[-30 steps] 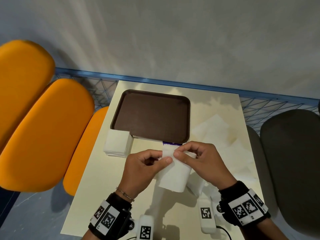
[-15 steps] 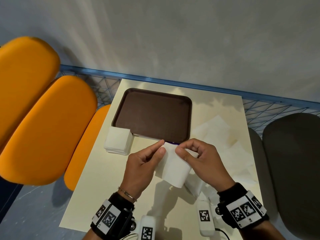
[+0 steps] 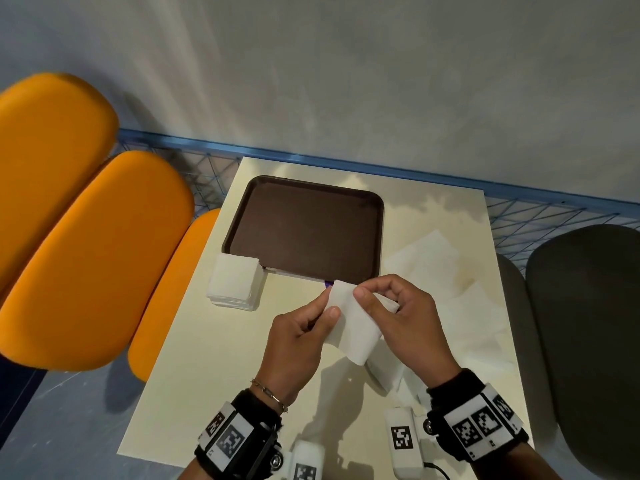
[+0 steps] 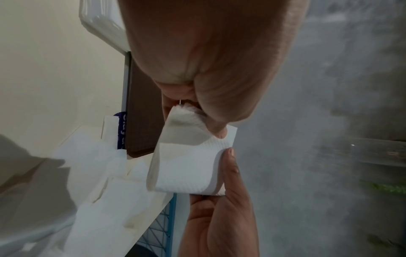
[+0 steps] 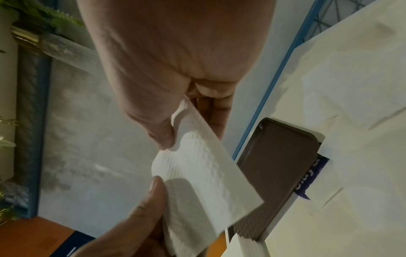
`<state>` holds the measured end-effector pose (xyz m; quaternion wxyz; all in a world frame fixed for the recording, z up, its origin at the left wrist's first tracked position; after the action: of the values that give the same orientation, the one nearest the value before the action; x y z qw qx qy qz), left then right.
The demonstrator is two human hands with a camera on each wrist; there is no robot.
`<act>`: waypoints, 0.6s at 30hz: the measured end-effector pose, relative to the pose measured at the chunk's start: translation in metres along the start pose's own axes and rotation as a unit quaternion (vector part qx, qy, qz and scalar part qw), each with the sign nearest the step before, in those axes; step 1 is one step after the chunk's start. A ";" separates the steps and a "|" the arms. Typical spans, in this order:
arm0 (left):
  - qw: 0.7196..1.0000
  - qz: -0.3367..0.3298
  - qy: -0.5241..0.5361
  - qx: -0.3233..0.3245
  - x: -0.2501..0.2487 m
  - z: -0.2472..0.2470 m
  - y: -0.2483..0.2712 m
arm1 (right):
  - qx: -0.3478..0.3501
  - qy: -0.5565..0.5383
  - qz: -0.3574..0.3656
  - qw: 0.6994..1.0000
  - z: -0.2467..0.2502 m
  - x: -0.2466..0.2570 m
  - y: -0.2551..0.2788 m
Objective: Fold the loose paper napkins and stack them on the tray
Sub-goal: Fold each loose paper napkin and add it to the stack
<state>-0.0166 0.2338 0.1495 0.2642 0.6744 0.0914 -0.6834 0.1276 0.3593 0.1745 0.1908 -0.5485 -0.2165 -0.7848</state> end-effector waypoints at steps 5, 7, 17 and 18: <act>0.997 0.018 0.062 -0.041 0.003 0.006 -0.001 | 0.016 -0.009 -0.006 1.000 -0.003 -0.002 -0.001; 0.994 0.040 0.090 -0.049 0.007 0.007 -0.002 | 0.034 -0.006 -0.001 0.999 -0.006 -0.002 -0.001; 0.983 0.114 0.142 -0.003 0.028 0.004 -0.002 | 0.059 0.027 0.002 0.998 -0.011 -0.009 -0.002; 0.984 0.113 0.140 -0.002 0.028 0.004 -0.002 | 0.059 0.029 -0.001 0.998 -0.011 -0.010 -0.002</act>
<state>-0.0198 0.2267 0.1218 0.3254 0.7688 0.0516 -0.5481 0.1209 0.3551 0.1616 0.2277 -0.5133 -0.2575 -0.7863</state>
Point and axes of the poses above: each hand's wrist, its own y-axis away from the middle knuckle, its own z-axis out of the back of the hand, x = y × z, the point moved 10 cm from there along -y, towards the middle knuckle, and after that the axes turned 3 degrees about x, right-handed, at the moved point
